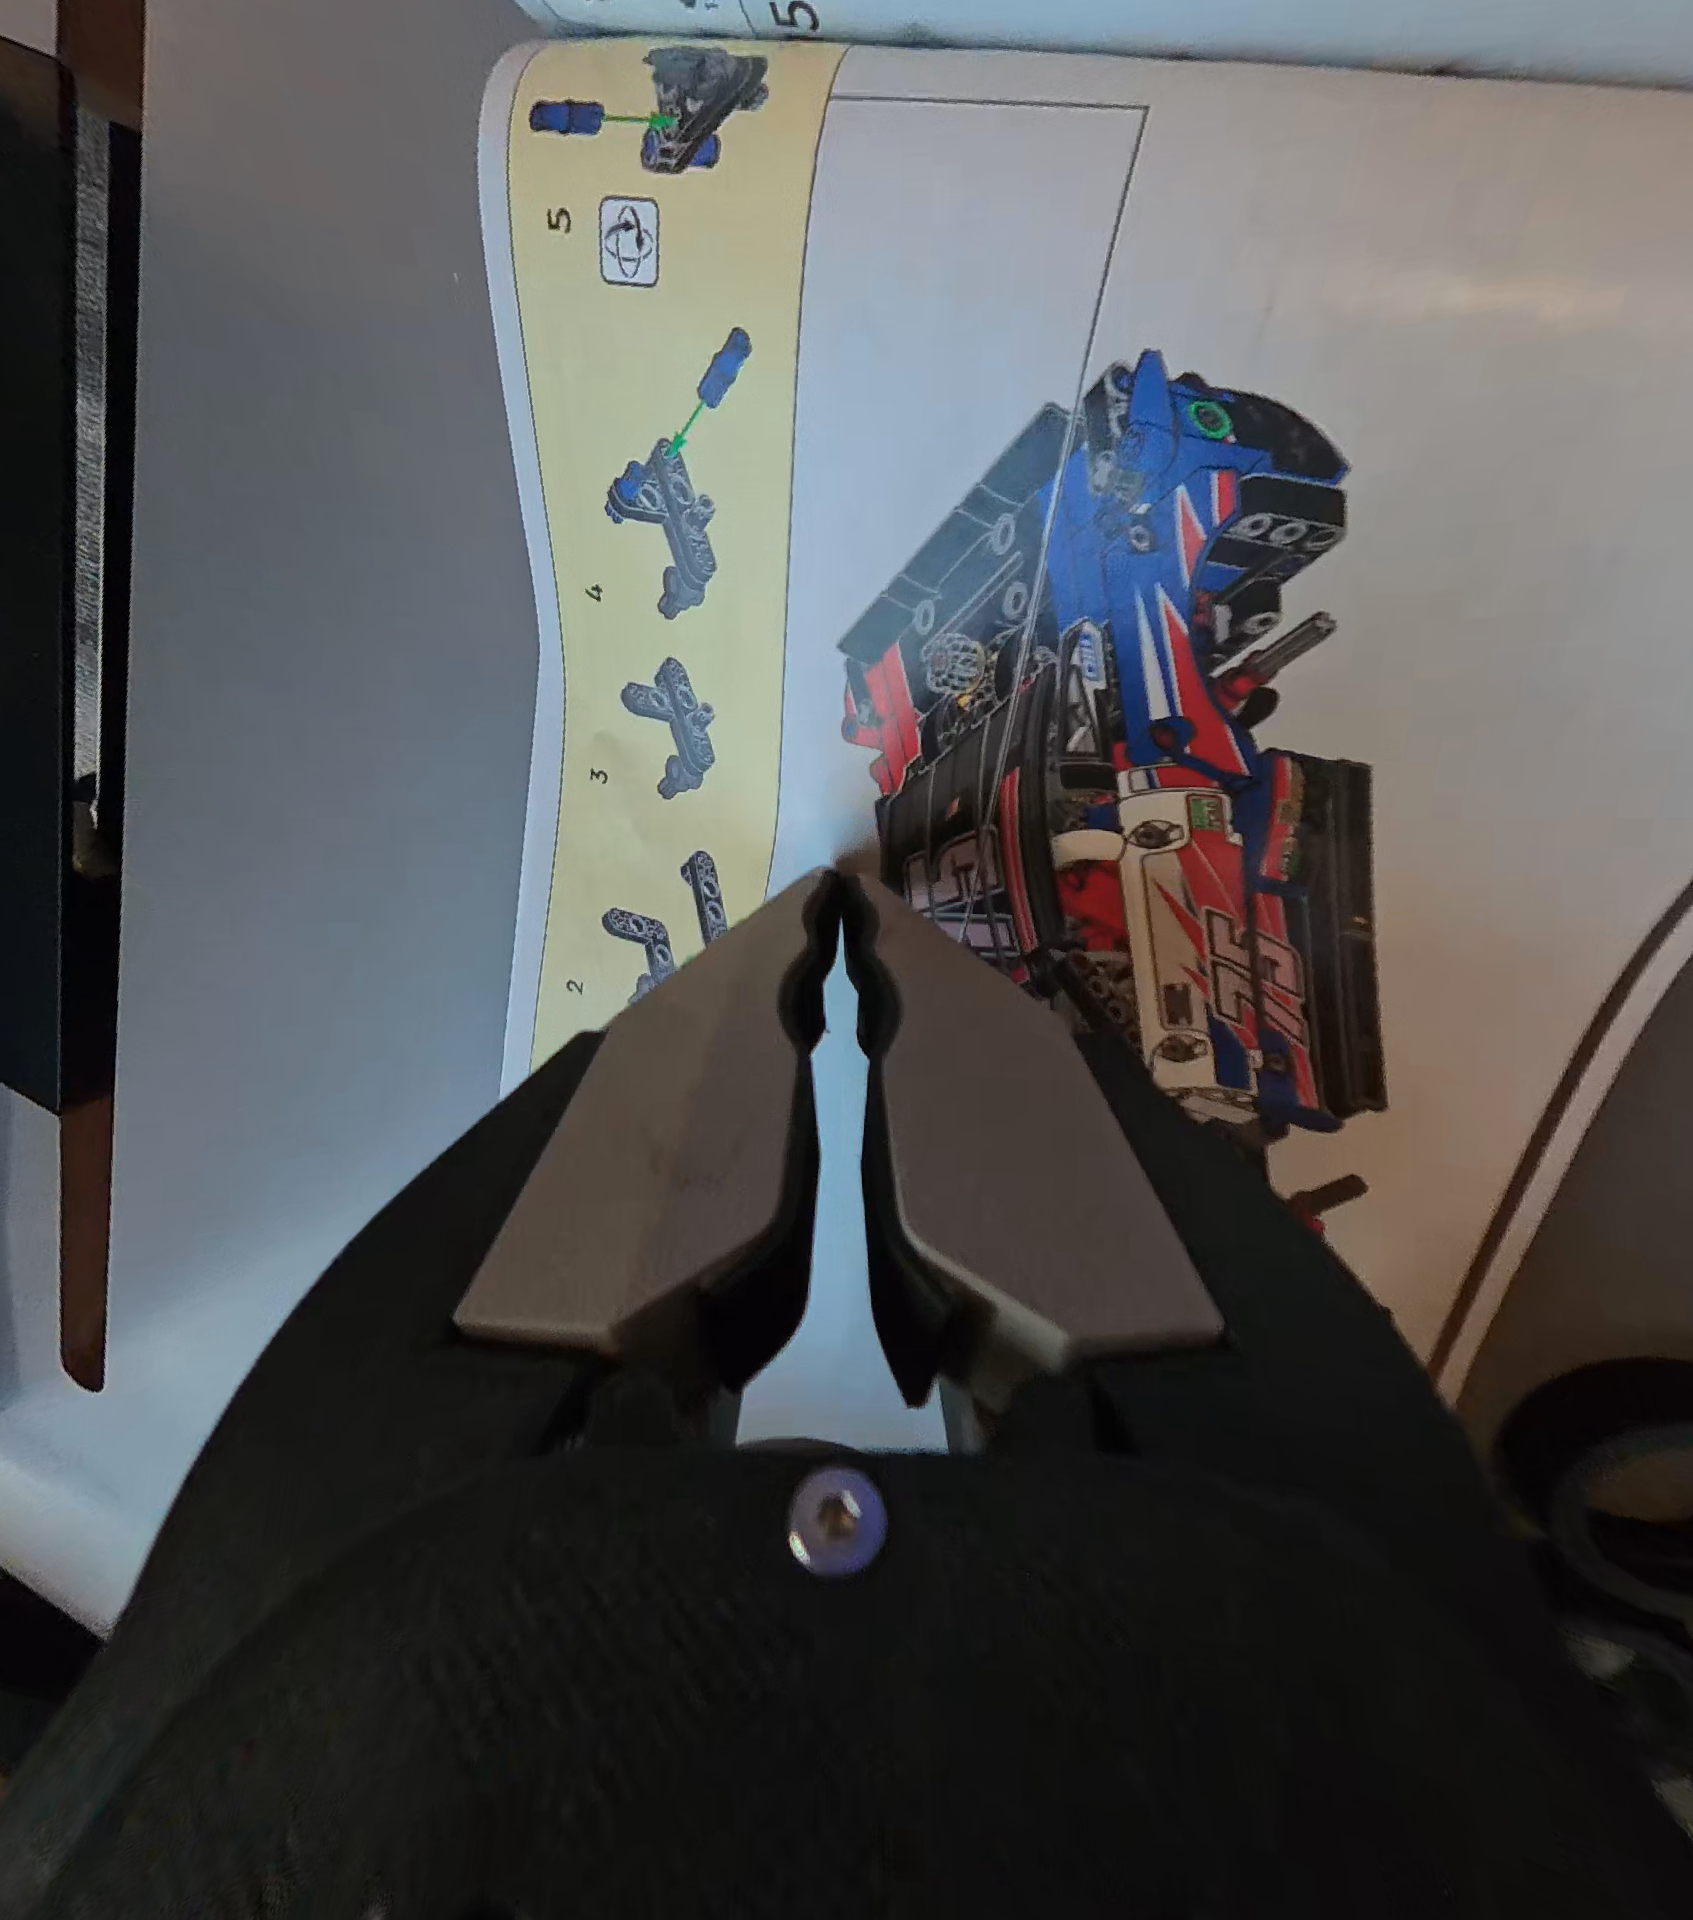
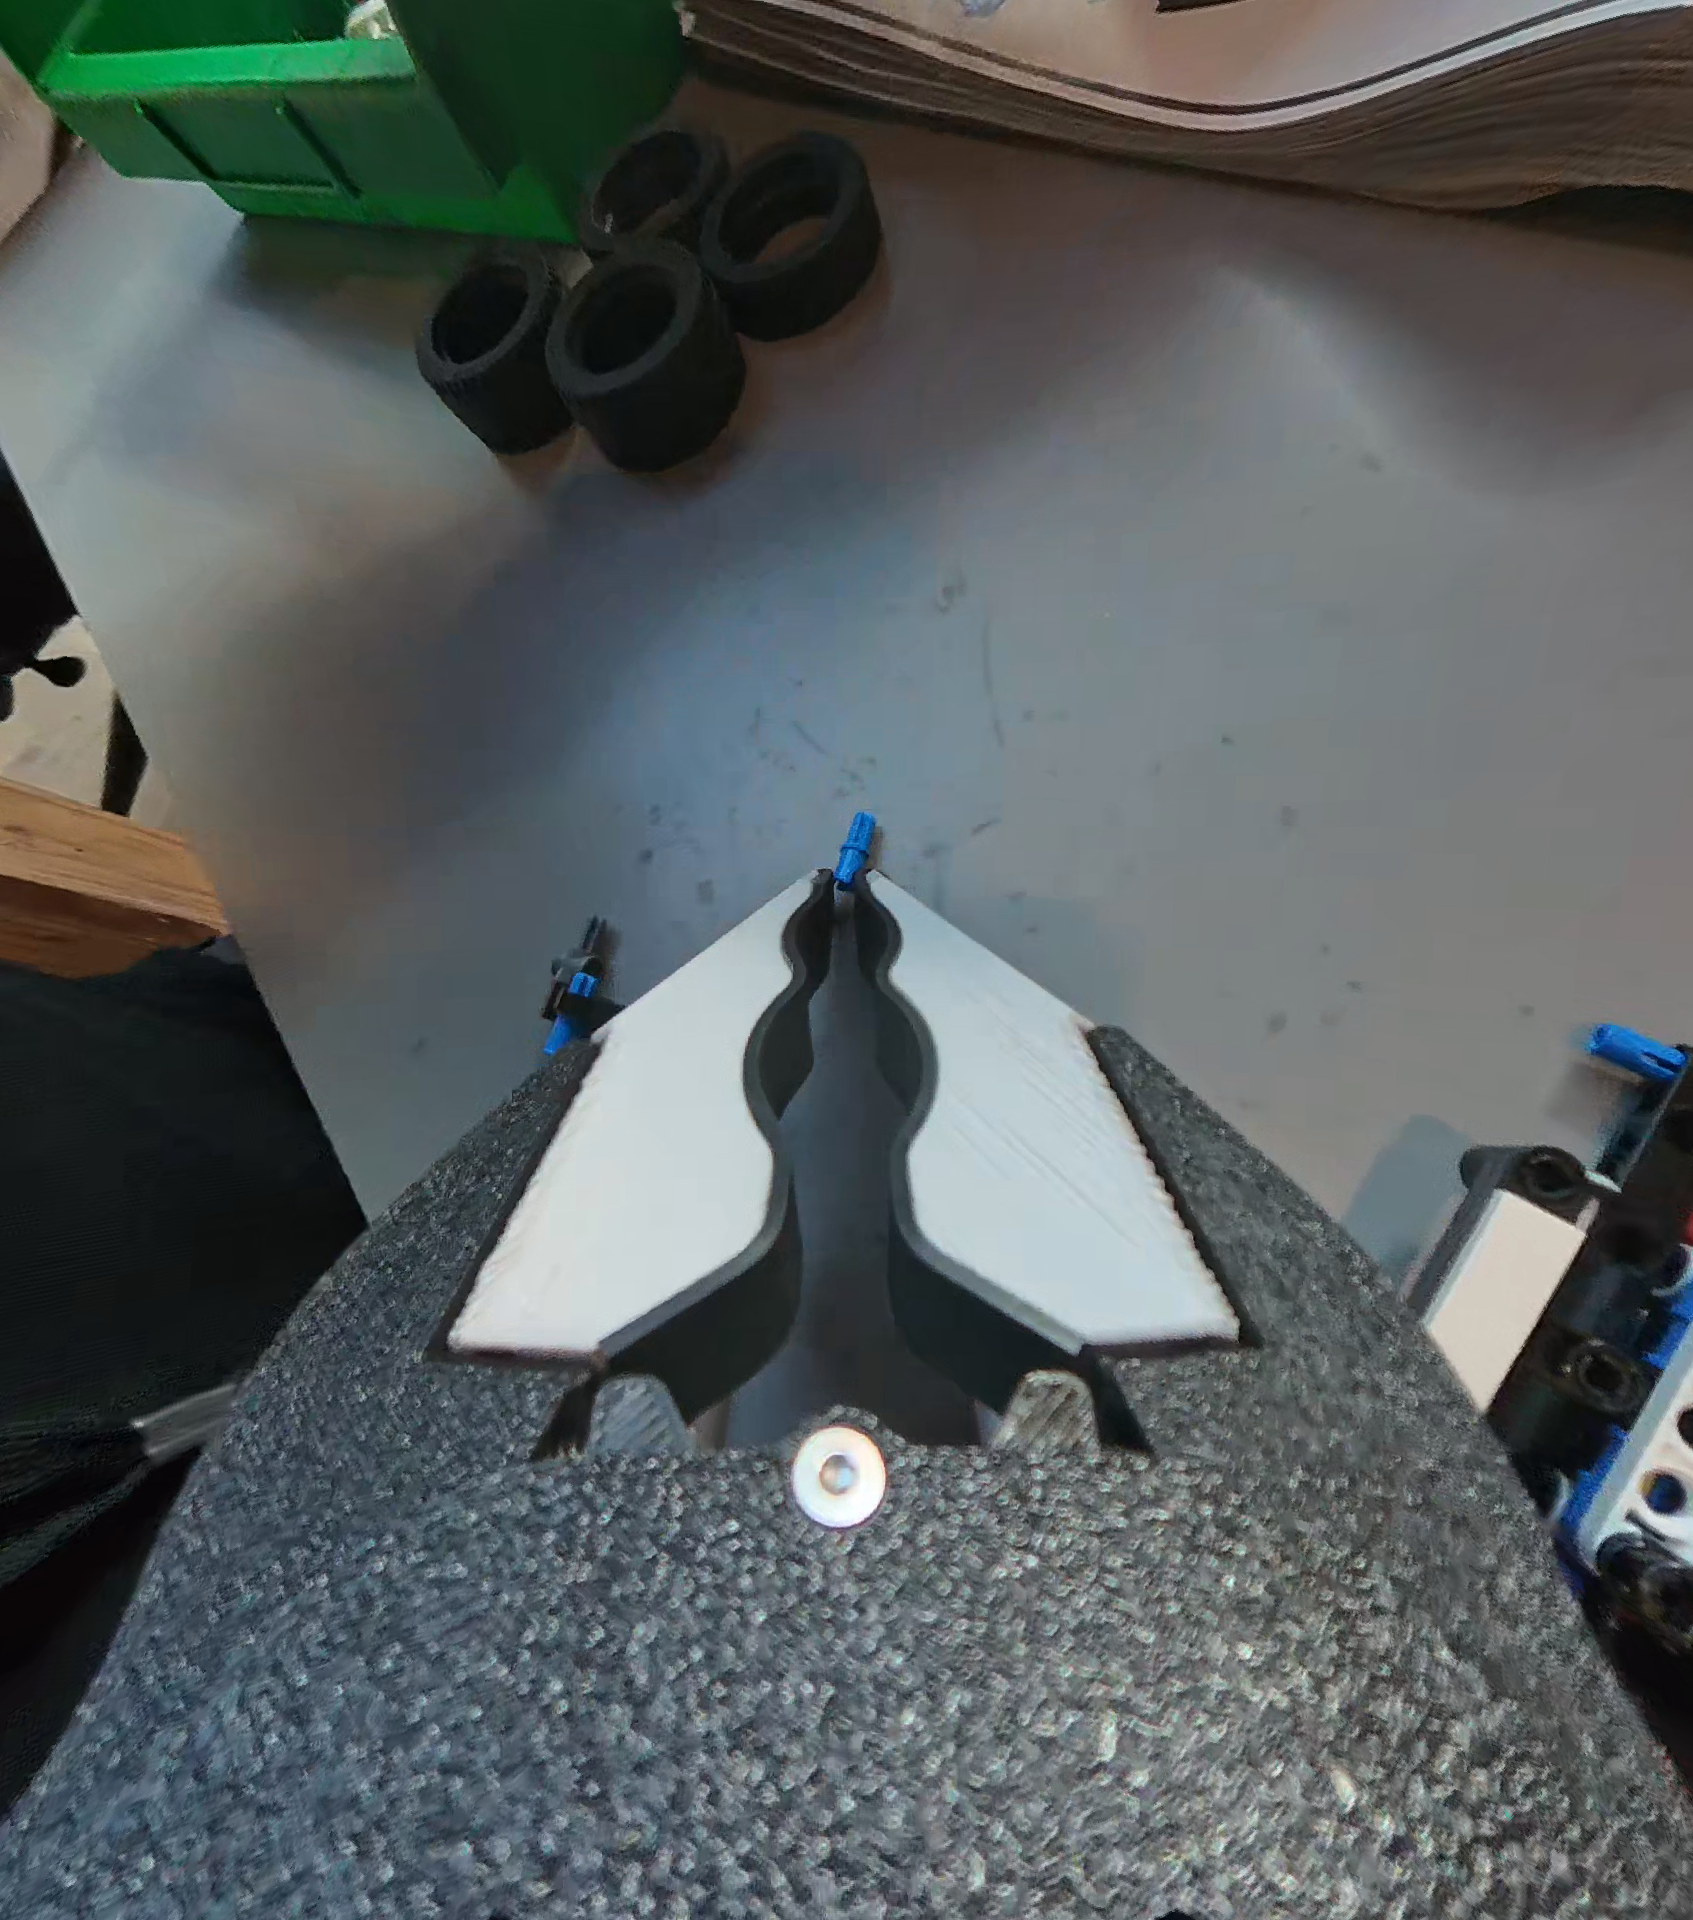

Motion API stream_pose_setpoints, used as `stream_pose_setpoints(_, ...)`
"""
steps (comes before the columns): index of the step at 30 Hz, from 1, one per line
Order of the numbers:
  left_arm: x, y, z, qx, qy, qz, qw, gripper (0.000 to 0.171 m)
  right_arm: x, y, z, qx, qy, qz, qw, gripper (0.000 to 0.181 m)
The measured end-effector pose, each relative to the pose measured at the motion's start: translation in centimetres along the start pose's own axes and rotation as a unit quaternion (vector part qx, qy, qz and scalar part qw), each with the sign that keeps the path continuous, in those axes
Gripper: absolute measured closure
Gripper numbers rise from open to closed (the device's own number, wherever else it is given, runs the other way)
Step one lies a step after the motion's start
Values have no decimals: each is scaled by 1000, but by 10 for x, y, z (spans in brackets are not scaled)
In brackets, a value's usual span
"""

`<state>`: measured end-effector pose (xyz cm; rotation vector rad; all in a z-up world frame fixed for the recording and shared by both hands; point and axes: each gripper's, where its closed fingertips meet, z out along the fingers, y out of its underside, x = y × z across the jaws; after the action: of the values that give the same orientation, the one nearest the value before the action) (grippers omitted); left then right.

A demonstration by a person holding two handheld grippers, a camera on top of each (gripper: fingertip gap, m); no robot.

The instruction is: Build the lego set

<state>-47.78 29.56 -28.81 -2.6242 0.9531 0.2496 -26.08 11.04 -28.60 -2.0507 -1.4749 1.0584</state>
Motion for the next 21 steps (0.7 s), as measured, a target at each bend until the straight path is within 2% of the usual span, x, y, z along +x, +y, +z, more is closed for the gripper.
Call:
stream_pose_setpoints(4,0,1,0,6,11,-15,1000,171,-8,0,-1,0,-37,2,999,178)
stream_pose_setpoints(10,0,1,0,-8,25,-12,1000,171,-8,3,0,-11,-48,13,999,177)
stream_pose_setpoints(21,0,1,-1,5,-9,7,1000,171,-2,5,-3,-3,19,-21,1000,177)
